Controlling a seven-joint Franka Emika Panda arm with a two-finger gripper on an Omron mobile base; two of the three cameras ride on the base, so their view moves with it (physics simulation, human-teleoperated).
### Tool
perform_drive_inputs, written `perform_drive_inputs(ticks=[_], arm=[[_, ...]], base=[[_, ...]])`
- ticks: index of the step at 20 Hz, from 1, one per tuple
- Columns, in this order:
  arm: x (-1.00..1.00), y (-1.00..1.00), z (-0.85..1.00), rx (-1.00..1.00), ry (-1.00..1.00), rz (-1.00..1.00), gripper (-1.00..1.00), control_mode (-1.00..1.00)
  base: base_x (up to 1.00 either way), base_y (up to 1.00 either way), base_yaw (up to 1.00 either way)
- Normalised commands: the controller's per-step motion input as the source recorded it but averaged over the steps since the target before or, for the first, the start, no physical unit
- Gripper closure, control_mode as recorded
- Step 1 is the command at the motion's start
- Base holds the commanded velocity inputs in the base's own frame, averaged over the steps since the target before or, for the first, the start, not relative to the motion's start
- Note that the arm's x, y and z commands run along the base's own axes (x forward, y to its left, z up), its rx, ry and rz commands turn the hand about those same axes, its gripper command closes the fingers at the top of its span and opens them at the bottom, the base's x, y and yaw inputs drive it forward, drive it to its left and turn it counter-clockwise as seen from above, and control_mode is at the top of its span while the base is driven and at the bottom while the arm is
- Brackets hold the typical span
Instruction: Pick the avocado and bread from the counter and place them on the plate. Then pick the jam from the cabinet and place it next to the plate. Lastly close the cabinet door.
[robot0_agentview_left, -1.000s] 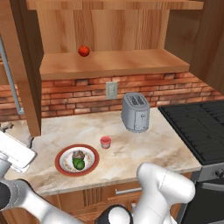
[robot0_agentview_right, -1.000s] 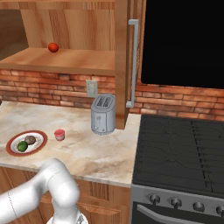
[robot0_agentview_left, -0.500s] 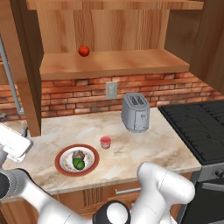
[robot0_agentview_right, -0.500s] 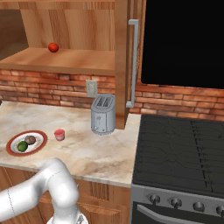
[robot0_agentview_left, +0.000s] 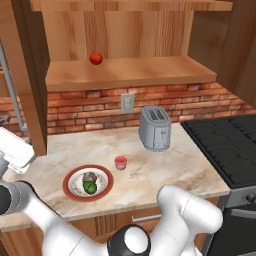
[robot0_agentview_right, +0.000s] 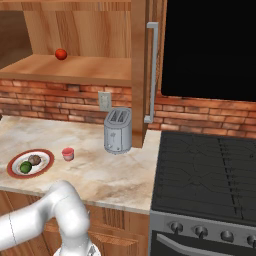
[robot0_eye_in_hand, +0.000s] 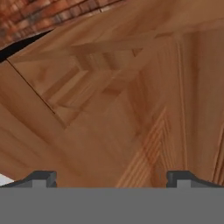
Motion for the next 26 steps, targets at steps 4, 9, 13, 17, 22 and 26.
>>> perform_drive_inputs(ticks=[4, 9, 13, 17, 22, 26], arm=[[-0.01, -0.62, 0.51, 0.03, -0.05, 0.00, -1.00, -1.00], [-0.15, -0.93, 0.40, 0.11, -0.09, 0.03, -1.00, -1.00], [-0.05, -0.96, 0.35, 0.16, -0.04, 0.06, -1.00, -1.00], [0.02, -0.97, 0.26, 0.17, 0.00, 0.20, -1.00, -1.00], [0.39, -0.91, 0.13, 0.16, 0.04, 0.31, -1.00, -1.00], [0.98, -0.67, 0.00, 0.07, 0.25, 0.34, -1.00, -1.00]], base=[[0.00, 0.00, 0.00], [0.00, 0.00, 0.00], [0.00, 0.00, 0.00], [0.00, 0.00, 0.00], [0.00, 0.00, 0.00], [0.00, 0.00, 0.00]])
